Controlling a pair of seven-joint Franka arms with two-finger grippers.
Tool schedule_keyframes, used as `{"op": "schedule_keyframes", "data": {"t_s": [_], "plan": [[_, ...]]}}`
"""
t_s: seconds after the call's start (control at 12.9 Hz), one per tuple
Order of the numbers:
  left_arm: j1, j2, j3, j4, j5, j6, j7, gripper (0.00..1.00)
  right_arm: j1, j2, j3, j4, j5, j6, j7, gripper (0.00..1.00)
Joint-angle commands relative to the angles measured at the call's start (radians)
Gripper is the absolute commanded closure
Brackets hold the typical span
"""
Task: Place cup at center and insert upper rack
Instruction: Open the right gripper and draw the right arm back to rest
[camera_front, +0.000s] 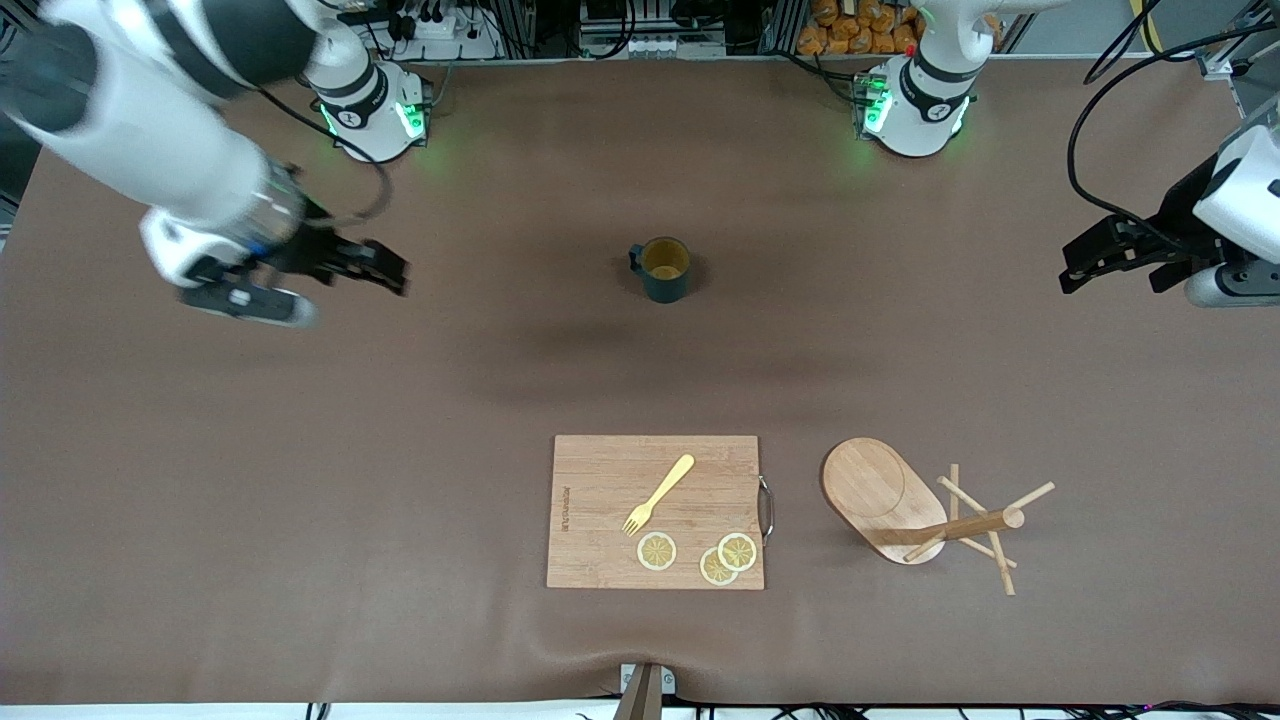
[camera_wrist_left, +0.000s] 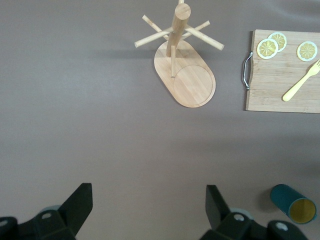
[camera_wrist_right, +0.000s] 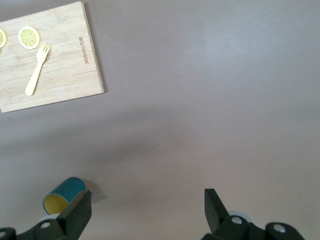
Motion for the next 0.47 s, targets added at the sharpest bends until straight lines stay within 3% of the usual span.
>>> {"op": "schedule_keyframes", "data": {"t_s": [0.0, 0.39], "plan": [[-0.010, 0.003, -0.003, 0.005, -0.007, 0.003, -0.013, 0.00, -0.054, -0.101, -0.009, -0.052, -0.087, -0.035, -0.125, 0.00], [-0.037, 0.025, -0.009, 0.017, -0.010, 0.003, -0.111, 0.00, -0.249, -0.115, -0.010, -0.064, -0.089, -0.082, -0.321, 0.00]]}}
